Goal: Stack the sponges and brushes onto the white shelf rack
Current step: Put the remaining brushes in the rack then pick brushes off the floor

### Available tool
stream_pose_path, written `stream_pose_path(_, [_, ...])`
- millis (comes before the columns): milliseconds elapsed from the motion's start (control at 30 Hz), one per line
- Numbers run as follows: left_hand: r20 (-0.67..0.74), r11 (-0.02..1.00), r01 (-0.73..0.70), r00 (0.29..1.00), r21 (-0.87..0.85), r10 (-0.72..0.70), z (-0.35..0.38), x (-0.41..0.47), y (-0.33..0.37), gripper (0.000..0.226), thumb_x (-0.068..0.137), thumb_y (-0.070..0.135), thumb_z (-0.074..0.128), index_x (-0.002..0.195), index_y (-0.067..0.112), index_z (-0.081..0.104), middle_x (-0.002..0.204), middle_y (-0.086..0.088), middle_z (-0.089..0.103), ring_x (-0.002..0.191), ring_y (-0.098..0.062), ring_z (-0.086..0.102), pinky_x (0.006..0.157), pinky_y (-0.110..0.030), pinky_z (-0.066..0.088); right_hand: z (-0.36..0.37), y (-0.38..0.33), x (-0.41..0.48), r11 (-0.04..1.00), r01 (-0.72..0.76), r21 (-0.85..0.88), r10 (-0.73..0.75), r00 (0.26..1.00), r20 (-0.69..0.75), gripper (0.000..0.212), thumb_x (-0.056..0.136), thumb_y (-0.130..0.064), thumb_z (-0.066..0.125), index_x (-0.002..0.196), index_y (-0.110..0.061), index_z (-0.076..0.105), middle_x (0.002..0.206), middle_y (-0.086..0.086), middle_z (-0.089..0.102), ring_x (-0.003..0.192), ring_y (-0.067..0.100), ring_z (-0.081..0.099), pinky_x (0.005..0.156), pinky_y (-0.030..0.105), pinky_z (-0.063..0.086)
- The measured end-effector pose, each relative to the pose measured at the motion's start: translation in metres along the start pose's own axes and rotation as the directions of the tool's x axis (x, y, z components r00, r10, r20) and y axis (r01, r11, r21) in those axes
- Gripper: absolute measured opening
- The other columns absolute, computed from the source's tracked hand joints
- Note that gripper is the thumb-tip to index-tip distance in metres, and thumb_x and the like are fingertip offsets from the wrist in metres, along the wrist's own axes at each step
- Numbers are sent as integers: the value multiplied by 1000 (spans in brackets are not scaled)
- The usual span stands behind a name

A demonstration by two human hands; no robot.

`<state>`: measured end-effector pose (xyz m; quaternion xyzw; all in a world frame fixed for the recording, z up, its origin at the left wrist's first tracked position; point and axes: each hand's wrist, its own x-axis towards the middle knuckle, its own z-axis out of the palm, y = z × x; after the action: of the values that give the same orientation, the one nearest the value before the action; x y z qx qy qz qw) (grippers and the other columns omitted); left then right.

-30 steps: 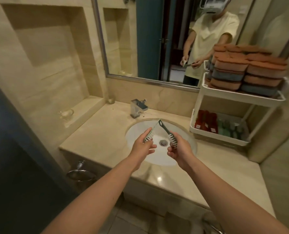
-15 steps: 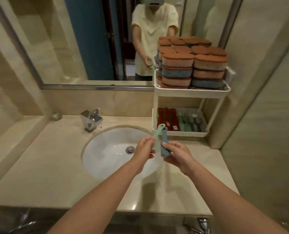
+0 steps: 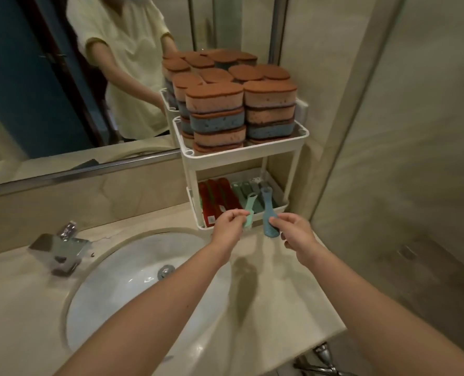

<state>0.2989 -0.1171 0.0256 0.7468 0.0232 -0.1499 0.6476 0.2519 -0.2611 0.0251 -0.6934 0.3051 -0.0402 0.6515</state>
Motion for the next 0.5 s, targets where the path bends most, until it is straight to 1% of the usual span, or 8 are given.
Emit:
stream_pose_path(67, [33,1000,8,999,2,-8,7,11,2,21,97,15,50,104,24,67,108,5,62,83,-7,53,60,-19,42,-4,-3,16,1000,-5,-24,4,1000,-31,18,90,-19,67,106,-10,66,75,1,60,54,11,41,45,21,32])
stream_pose_path(167, [60,999,33,998,-19,-32,16,32,6,19,96,14,53,107,22,67,107,1,64,76,-8,53,59,-18,43,-6,-12,47,994,24,-105,-32,996,-81,20,90,-10,62,110,-12,62,76,-1,57,58,9,45,46,18,33])
stream_pose_path(233, [63,999,48,997,-10,-47,21,47,8,20,95,14,55,111,20,66,104,0,65,74,-9,55,58,-18,43,-6,-19,69,980,53,-192,-70,994,-83,25,90,-8,58,115,-11,61,85,3,62,63,12,50,50,21,35])
stream_pose_path(300, [82,999,51,995,11,-51,27,64,8,24,95,12,56,117,18,65,100,-2,64,74,-9,56,58,-16,42,-5,-24,92,964,60,-258,-84,993,-84,31,91,-10,56,121,-11,60,105,10,66,80,22,61,61,30,49])
stream_pose_path(333, [94,998,52,994,22,-54,30,72,8,26,94,11,57,118,17,64,103,-4,64,75,-9,56,60,-16,43,-4,-25,102,959,54,-278,-82,992,-92,33,91,-12,56,124,-13,59,112,11,66,90,26,64,73,37,56])
stream_pose_path(367, [98,998,55,994,37,-58,33,80,8,28,93,10,58,120,16,64,107,-6,64,79,-10,58,65,-17,46,-4,-25,112,957,50,-287,-81,992,-99,33,92,-14,56,124,-15,59,113,10,67,93,27,66,81,42,57])
stream_pose_path(433, [86,994,74,993,83,-81,40,98,9,30,92,9,60,120,18,64,114,-7,64,93,-17,61,78,-23,50,-3,-23,129,957,50,-286,-87,989,-121,31,93,-17,55,124,-18,60,105,9,69,85,26,69,79,44,59])
stream_pose_path(500, [77,989,104,991,108,-112,47,117,6,29,90,8,62,117,18,65,116,-10,65,102,-25,62,81,-27,51,-1,-15,142,966,32,-256,-74,985,-156,28,94,-17,54,122,-17,60,95,8,70,75,25,69,72,42,60])
